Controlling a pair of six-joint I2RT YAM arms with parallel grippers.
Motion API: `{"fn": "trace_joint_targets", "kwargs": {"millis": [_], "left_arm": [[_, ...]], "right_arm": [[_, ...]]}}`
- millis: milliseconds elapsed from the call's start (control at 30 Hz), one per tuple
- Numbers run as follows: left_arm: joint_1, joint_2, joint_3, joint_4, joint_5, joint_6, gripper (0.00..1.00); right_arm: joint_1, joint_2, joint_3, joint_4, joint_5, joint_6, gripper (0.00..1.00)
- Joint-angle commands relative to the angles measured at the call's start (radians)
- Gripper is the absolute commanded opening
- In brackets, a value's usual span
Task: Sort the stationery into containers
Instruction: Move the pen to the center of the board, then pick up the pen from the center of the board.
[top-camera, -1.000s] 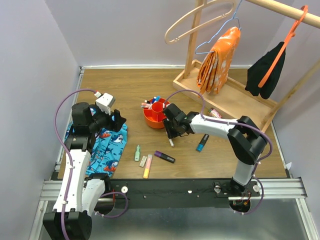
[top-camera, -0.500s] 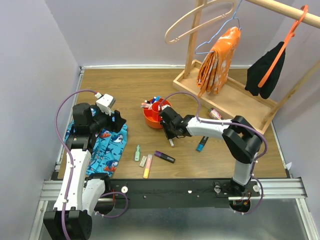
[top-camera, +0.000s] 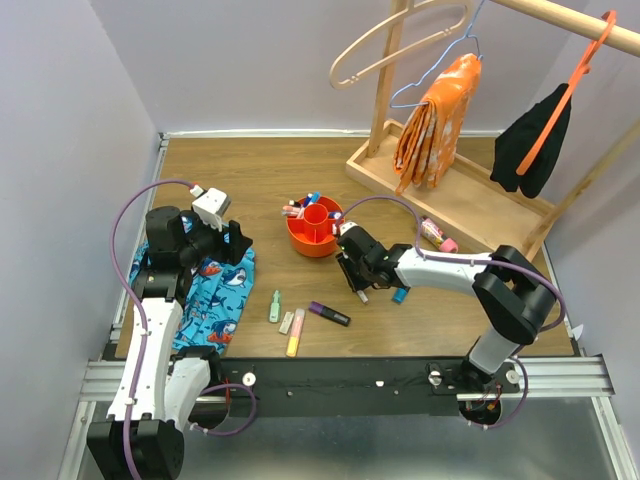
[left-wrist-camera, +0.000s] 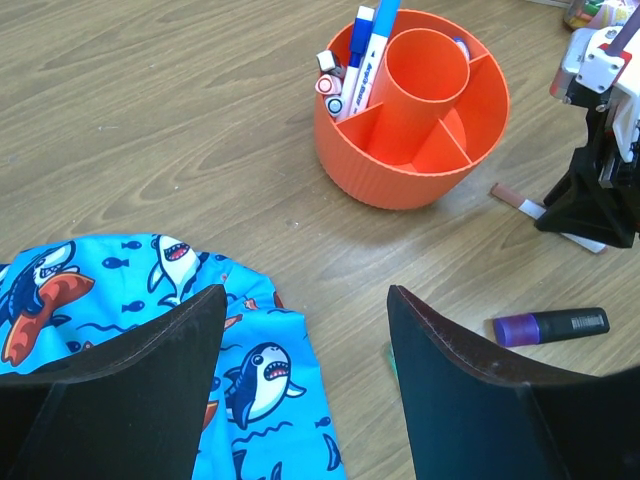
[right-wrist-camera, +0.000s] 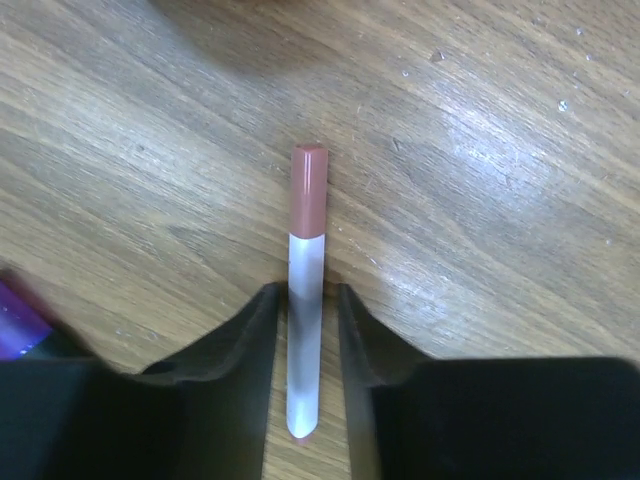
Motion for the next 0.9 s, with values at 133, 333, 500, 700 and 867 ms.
{"fn": "trace_joint_targets", "kwargs": {"millis": [133,333,500,700,867], "left_arm": [[0.004,0.009,-0.007,0.037,0.022,-0.025,0.74],[0.003,0.009,-0.005,0.032,0.024,-0.026,0.74],[0.006,0.008,-0.01,0.037,0.025,-0.034,0.74],[0.006,0.006,-0.008,0.031,0.028,-0.031,0.74],[0.007,0.006,0.004,0.017,0.031,-0.015,0.74]], "right_arm": [[0.007,0.001,0.015,0.067,0.015,-0.051,0.45],[0.009,0.032,0.011,0.103,0.006,-0.053,0.43],[0.006,0.056,-0.005,0.113,0.009,-0.038,0.39],[-0.002,0.036,-0.018,0.075,-0.037,-0.045,0.06],[-0.003,-0.118,0.0,-0.009,-0.115,-0.083,0.0]]}}
